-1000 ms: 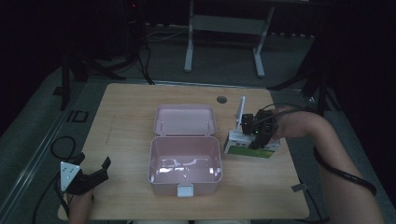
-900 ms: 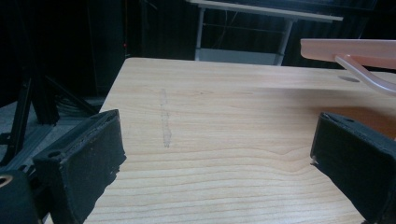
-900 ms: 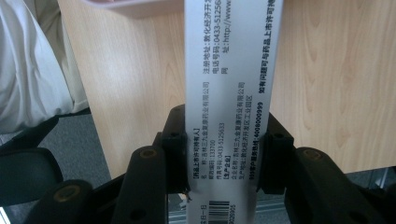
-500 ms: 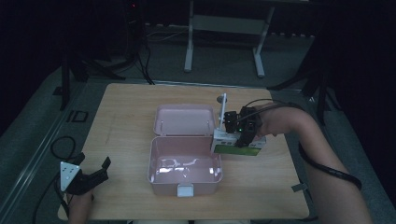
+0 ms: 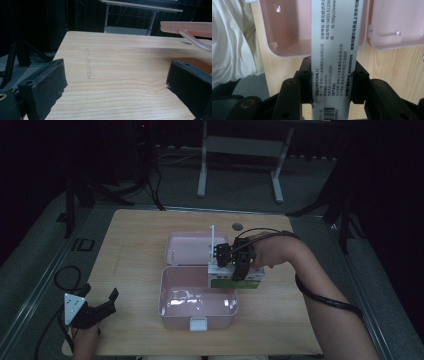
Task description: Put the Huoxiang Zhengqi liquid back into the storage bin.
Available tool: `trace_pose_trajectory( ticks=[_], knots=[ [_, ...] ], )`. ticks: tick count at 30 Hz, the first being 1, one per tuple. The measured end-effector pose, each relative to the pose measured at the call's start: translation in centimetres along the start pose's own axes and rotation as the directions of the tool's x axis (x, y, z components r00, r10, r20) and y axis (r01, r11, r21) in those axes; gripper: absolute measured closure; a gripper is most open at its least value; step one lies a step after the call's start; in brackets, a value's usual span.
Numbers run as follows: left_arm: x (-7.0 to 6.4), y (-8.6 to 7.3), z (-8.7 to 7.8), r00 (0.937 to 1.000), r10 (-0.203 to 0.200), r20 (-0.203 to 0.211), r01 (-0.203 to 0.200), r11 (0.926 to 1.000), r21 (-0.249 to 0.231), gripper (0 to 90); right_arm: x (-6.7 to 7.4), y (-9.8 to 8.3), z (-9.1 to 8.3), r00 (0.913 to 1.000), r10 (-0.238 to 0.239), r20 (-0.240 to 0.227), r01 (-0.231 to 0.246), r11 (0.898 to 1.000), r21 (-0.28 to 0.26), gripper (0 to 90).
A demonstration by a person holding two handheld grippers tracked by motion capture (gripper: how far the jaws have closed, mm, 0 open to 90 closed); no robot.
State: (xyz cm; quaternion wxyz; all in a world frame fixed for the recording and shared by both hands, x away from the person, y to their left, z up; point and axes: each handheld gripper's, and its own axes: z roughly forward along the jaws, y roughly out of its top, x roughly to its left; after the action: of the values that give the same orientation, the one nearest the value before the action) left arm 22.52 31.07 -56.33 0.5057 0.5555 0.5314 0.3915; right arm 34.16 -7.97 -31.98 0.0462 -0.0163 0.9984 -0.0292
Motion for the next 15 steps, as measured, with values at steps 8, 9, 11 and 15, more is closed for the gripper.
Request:
trace_pose_trajectory(
  ticks=[8, 9, 11, 15],
  knots=[
    [0.0, 0.0, 0.0, 1.0000, -0.001, 0.002, 0.001, 1.0000, 0.000, 2.9, 0.6, 2.9, 0.3, 0.9992, -0.037, -0.014, 0.037, 0.999, -0.001, 62.2],
    [0.0, 0.0, 0.0, 1.0000, -0.001, 0.002, 0.001, 1.0000, 0.000, 2.9, 0.7, 3.3, 0.4, 0.9989, -0.044, -0.017, 0.044, 0.999, -0.001, 62.2],
    [0.0, 0.0, 0.0, 1.0000, -0.002, 0.003, 0.002, 1.0000, -0.001, 2.9, 0.9, 4.3, 0.5, 0.9982, -0.054, -0.028, 0.054, 0.999, -0.011, 62.2],
    [0.0, 0.0, 0.0, 1.0000, -0.002, 0.004, 0.002, 1.0000, -0.002, 2.9, 1.1, 5.2, 0.7, 0.9978, -0.062, -0.026, 0.061, 0.998, -0.013, 62.2]
  ],
)
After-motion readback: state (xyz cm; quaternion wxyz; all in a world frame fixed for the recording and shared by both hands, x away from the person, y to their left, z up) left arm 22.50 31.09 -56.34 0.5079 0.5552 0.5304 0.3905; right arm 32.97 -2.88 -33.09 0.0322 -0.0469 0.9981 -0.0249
